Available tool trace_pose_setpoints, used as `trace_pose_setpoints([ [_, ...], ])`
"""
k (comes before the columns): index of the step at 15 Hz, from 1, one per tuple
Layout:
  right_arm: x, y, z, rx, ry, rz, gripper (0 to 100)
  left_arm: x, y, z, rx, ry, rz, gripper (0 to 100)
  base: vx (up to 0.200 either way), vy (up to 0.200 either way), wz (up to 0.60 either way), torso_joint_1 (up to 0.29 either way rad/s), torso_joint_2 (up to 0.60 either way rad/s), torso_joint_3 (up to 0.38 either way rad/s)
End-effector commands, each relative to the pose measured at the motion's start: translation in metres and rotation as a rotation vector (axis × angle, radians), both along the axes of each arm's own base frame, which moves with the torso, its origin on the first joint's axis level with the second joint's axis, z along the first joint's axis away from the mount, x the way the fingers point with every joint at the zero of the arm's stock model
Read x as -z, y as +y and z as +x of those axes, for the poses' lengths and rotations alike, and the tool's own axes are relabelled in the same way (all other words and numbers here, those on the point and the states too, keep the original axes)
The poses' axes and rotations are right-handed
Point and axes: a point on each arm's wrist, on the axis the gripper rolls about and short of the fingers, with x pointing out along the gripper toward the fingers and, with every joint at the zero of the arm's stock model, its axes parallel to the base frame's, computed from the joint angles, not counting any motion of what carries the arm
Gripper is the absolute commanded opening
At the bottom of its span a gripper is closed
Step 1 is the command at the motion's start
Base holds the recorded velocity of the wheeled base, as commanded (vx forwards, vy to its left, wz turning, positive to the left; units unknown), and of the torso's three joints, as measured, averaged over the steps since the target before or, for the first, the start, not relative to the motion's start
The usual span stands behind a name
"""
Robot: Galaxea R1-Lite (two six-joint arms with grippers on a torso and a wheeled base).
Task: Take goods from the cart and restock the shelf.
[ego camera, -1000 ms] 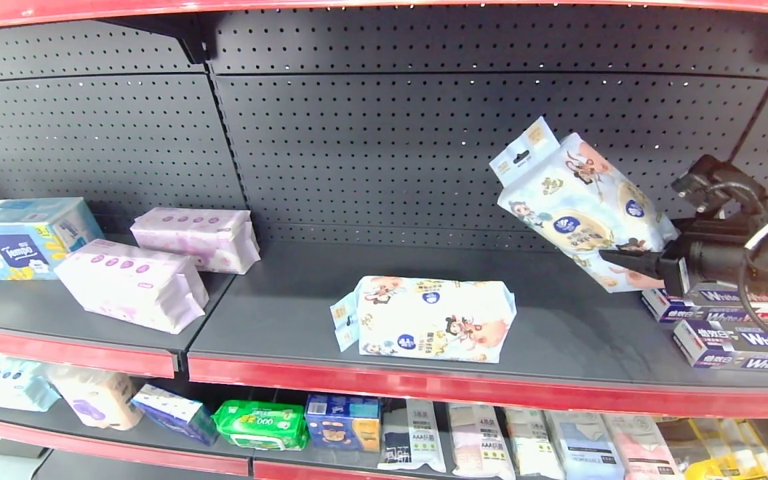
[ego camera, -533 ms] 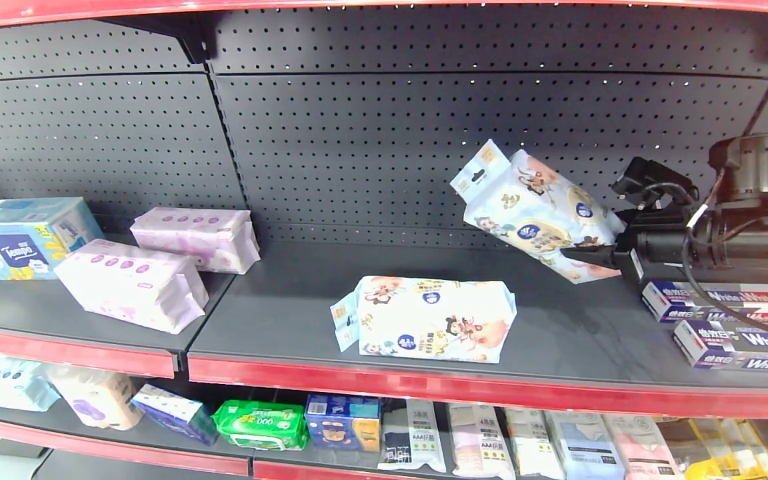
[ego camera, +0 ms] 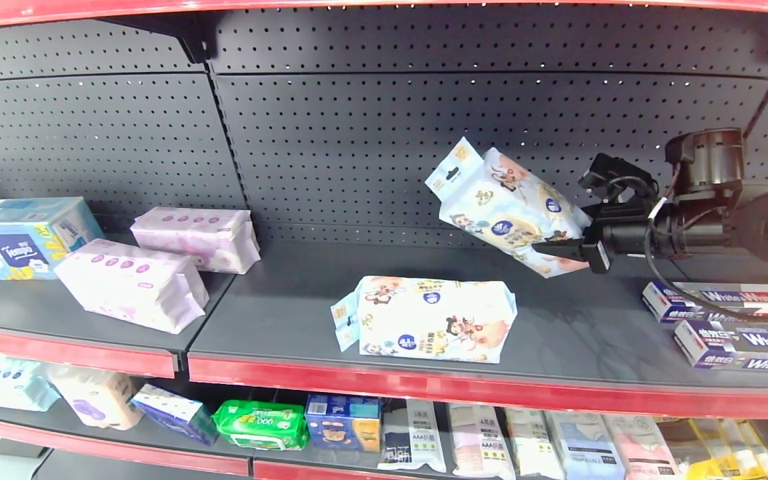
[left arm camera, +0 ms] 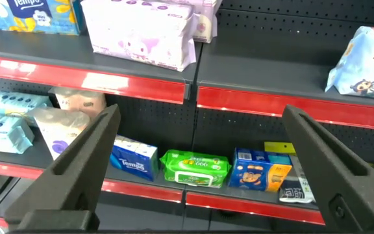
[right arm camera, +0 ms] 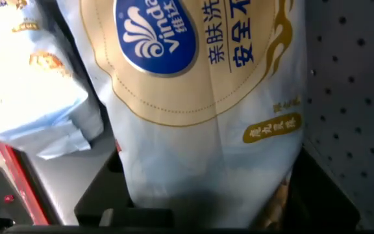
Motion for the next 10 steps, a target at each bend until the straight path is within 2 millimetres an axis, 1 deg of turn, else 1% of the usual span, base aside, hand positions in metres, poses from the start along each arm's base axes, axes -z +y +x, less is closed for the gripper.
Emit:
trace_pose_setpoints([
  [1, 0.006, 0.007, 0.008, -0.016, 0.010, -0.002, 0, 0.000, 0.000, 0.000, -0.001, 0.000, 0.000, 100, 0.000, 0.000, 0.00, 0.000, 0.00, 0.000],
  [4, 0.013, 0.016, 0.017, -0.027, 0.015, -0.007, 0, 0.000, 0.000, 0.000, 0.001, 0.000, 0.000, 100, 0.000, 0.000, 0.00, 0.000, 0.00, 0.000],
  [7, 0.025, 0.024, 0.029, -0.025, 0.015, -0.011, 0, 0.000, 0.000, 0.000, -0.001, 0.000, 0.000, 100, 0.000, 0.000, 0.00, 0.000, 0.00, 0.000],
  [10, 0.027, 0.018, 0.031, -0.008, 0.028, 0.007, 0, 0.000, 0.000, 0.000, -0.001, 0.000, 0.000, 100, 0.000, 0.000, 0.00, 0.000, 0.00, 0.000],
])
